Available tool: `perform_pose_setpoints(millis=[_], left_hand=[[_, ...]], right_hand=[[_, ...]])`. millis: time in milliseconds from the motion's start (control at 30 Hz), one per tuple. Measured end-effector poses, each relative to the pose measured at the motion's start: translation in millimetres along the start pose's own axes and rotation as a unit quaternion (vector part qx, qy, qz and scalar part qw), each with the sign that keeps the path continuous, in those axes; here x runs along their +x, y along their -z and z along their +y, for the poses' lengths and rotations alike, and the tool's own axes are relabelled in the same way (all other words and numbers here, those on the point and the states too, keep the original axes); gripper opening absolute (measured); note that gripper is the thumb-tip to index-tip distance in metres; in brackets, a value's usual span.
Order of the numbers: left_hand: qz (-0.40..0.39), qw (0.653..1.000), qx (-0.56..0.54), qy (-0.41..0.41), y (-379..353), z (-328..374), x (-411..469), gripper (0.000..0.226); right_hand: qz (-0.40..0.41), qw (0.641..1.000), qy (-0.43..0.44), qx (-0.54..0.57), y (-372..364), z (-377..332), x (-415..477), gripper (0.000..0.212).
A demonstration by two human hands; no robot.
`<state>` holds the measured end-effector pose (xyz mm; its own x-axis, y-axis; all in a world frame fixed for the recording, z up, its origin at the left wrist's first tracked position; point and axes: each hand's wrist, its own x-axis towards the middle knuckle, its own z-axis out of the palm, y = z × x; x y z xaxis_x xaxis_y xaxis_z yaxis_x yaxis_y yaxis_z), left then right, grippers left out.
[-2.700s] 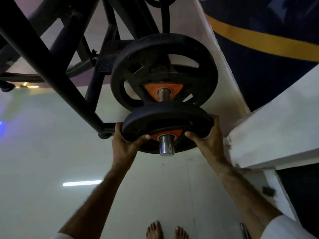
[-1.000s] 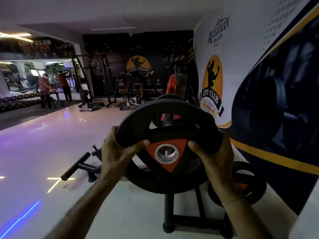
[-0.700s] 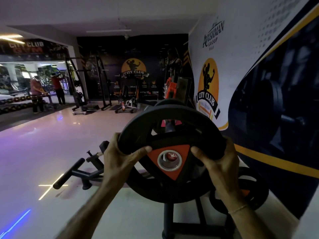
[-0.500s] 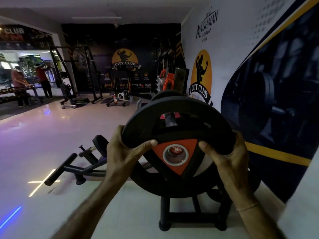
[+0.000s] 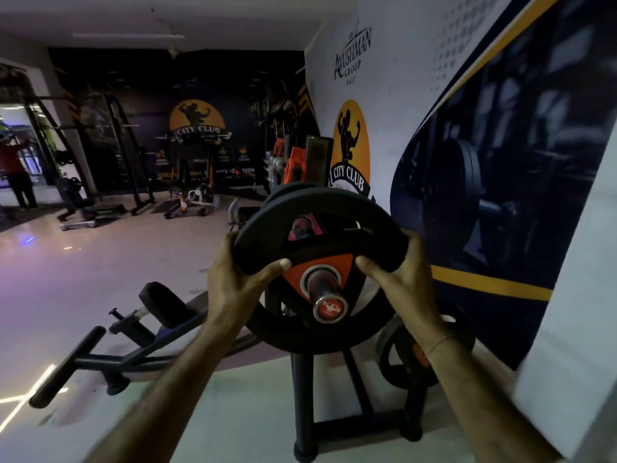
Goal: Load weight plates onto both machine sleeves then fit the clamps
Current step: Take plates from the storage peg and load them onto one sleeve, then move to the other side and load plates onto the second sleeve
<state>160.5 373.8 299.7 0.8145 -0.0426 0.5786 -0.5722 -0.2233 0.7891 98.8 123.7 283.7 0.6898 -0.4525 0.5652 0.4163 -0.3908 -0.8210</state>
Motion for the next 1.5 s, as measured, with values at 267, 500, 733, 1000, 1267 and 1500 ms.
perform_pose_setpoints(millis=[267, 500, 733, 1000, 1267, 1500], left_hand=[[0.010, 0.997, 0.075, 0.025, -34.8, -38.3, 96.8, 0.083], [0.033, 0.991, 0.123, 0.038, -61.5, -76.7, 173.8, 0.089], [0.029, 0.991, 0.133, 0.016, -64.9, -92.8, 182.5, 0.083], [-0.022, 0.984, 0.167, 0.057, -46.5, -71.7, 172.7, 0.097], [-0.016, 0.939, 0.343, -0.030, 52.4, -24.0, 148.1, 0.087], [-0.004, 0.911, 0.408, -0.057, 192.3, -31.4, 98.6, 0.079]], right_hand=[[-0.072, 0.995, -0.027, -0.066, -47.5, 52.5, 110.7, 0.084], [-0.082, 0.995, -0.041, -0.038, -88.6, 90.4, 172.0, 0.082], [-0.074, 0.996, -0.032, -0.025, -96.4, 105.8, 179.4, 0.086], [-0.112, 0.986, -0.035, -0.117, -84.7, 81.4, 175.2, 0.098], [-0.194, 0.941, 0.150, -0.235, -126.2, -43.6, 140.7, 0.062], [-0.273, 0.907, 0.177, -0.267, -214.4, -112.3, 58.4, 0.050]])
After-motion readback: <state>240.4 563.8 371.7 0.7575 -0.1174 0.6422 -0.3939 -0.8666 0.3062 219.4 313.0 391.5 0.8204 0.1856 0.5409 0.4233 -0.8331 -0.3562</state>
